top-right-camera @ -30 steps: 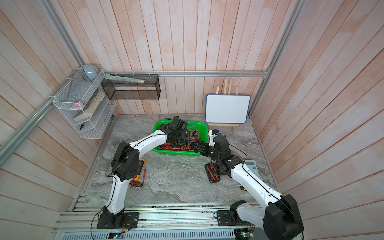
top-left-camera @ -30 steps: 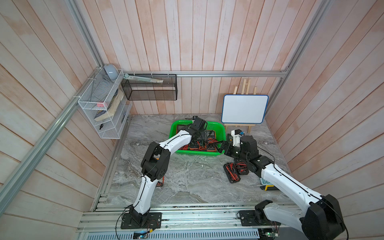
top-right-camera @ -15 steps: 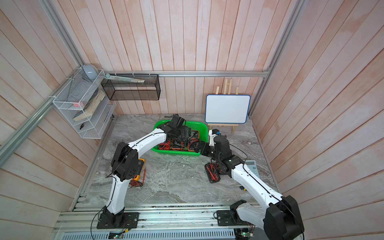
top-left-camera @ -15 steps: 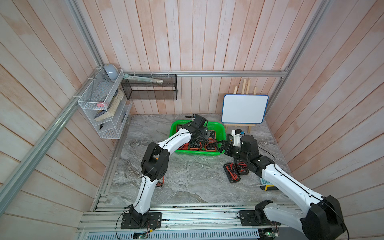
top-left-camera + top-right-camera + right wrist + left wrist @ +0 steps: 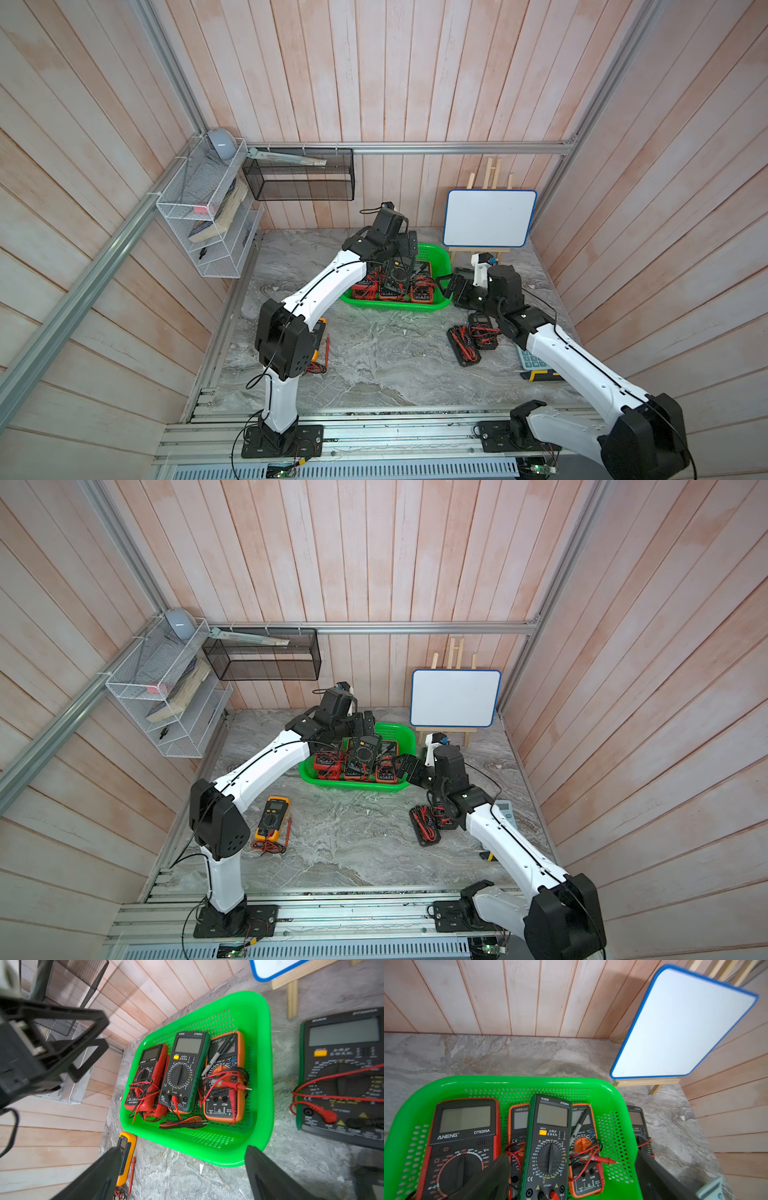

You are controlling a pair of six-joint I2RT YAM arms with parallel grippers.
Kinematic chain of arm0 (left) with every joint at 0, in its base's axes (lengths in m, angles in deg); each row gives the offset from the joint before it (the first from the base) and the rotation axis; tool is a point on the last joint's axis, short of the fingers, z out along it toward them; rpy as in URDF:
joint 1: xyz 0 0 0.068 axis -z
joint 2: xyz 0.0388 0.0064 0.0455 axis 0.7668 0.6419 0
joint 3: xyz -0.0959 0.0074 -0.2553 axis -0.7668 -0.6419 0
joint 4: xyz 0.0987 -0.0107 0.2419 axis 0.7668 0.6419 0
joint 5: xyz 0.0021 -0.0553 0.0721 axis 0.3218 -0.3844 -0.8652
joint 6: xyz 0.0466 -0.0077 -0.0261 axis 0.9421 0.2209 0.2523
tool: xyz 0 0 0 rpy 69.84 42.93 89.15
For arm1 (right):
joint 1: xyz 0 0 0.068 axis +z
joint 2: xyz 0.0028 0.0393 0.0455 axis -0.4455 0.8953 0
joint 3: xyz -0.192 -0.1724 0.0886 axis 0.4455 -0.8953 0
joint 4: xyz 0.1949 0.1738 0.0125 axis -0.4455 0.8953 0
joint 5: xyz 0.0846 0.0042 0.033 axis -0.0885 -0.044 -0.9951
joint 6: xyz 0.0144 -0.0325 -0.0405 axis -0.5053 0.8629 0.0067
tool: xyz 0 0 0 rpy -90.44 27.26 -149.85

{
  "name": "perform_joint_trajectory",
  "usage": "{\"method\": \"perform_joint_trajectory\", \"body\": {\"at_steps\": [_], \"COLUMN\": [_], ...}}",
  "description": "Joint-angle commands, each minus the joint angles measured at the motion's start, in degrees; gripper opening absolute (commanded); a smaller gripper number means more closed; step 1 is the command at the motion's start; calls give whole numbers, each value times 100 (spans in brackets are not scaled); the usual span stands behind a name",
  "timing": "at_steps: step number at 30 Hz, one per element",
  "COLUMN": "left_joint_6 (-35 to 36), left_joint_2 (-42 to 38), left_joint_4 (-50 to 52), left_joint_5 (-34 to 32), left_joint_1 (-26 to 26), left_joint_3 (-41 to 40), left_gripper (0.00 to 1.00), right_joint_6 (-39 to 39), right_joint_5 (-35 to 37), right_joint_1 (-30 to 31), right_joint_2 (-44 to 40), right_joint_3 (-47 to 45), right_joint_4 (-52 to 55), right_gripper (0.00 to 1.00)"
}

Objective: Put the multimeter into the basket
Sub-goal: Place the multimeter in the basket, then pick up the multimeter from the center of the board.

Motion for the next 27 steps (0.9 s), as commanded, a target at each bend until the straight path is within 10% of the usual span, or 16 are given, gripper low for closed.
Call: {"method": "perform_joint_trajectory", "body": {"at_steps": [1, 12, 27], "left_joint_6": [224, 233, 20], "left_joint_2": [-563, -2508, -3125], "left_joint_4": [-79, -740, -1053], "left_joint_5": [245, 744, 1518], "left_joint_1": [-19, -115, -593], "left_joint_3": [-416, -3038, -4246], "left_gripper": [100, 100, 100], "right_joint_6": [79, 461, 1335], "right_joint_5": [136, 346, 668], "right_joint_1": [-375, -1929, -1736], "right_joint_2": [114, 969, 3273], "right_joint_3": [284, 642, 1931], "right_joint_4": [304, 902, 1353], "right_gripper": [98, 98, 98]}}
